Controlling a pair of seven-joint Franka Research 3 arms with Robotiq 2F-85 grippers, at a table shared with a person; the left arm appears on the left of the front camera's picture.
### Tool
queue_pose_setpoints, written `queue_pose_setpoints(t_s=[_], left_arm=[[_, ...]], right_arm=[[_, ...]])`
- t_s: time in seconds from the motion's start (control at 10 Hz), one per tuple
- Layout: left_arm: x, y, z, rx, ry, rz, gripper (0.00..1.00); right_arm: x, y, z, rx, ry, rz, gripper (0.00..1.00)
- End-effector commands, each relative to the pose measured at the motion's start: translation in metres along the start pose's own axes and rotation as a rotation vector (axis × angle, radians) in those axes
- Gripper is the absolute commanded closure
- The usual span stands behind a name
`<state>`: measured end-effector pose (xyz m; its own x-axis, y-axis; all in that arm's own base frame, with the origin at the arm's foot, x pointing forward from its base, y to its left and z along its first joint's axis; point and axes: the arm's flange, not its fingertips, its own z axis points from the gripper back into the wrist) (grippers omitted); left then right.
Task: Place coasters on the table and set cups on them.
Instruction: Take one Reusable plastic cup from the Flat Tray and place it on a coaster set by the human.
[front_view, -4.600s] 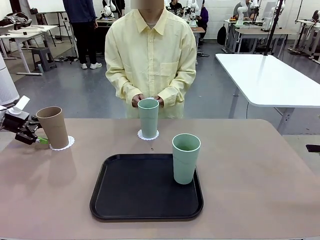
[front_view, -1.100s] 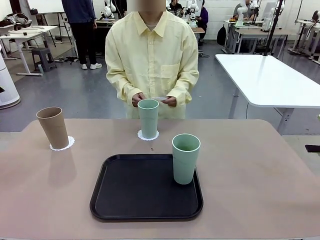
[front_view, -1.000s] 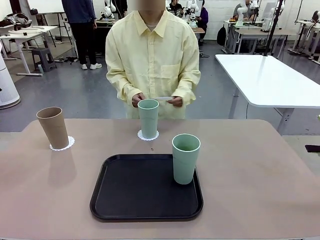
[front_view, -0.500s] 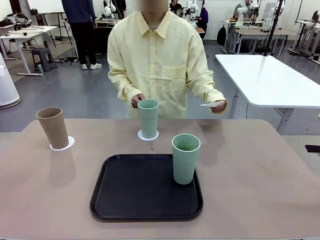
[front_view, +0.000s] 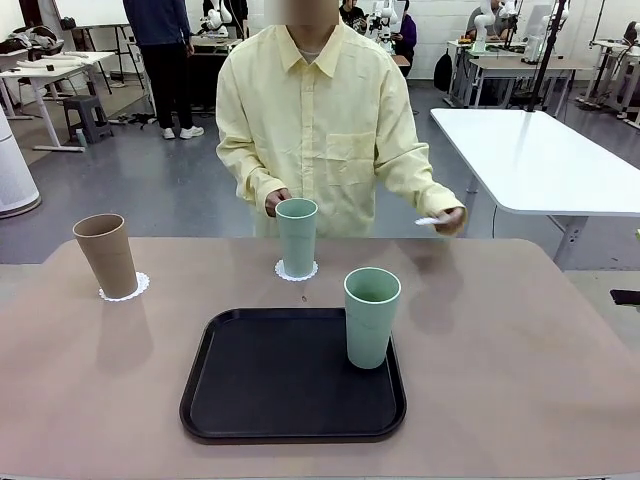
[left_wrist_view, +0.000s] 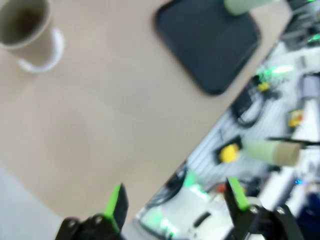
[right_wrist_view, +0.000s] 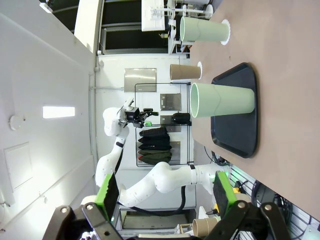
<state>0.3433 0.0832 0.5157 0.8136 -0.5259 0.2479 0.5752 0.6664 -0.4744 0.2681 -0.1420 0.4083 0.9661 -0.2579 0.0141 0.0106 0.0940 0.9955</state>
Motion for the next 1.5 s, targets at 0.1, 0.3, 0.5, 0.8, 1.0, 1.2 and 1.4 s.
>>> queue_pose_setpoints(t_s=[0.1, 0.3, 0.5, 0.8, 1.0, 1.2, 1.4], left_arm=[[-0.014, 0.063, 0.037, -0.468, -0.238, 0.073, 0.00], [-0.049, 0.112, 0.058, -0.604, -0.350, 0.123, 0.00], [-0.079, 0.157, 0.060, -0.680, -0.406, 0.179, 0.00], [-0.110, 0.183, 0.067, -0.654, -0.440, 0.236, 0.00], [-0.115, 0.177, 0.072, -0.635, -0.462, 0.209, 0.00], [-0.115, 0.181, 0.060, -0.647, -0.431, 0.252, 0.00], [-0.115, 0.181, 0.060, -0.647, -0.431, 0.252, 0.00]], right_arm=[[0.000, 0.001, 0.000, 0.013, 0.002, 0.009, 0.00], [0.000, 0.001, 0.000, 0.013, 0.002, 0.009, 0.00], [0.000, 0.001, 0.000, 0.013, 0.002, 0.009, 0.00], [0.000, 0.001, 0.000, 0.013, 0.002, 0.009, 0.00], [0.000, 0.001, 0.000, 0.013, 0.002, 0.009, 0.00], [0.000, 0.001, 0.000, 0.013, 0.002, 0.009, 0.00], [0.000, 0.001, 0.000, 0.013, 0.002, 0.009, 0.00]])
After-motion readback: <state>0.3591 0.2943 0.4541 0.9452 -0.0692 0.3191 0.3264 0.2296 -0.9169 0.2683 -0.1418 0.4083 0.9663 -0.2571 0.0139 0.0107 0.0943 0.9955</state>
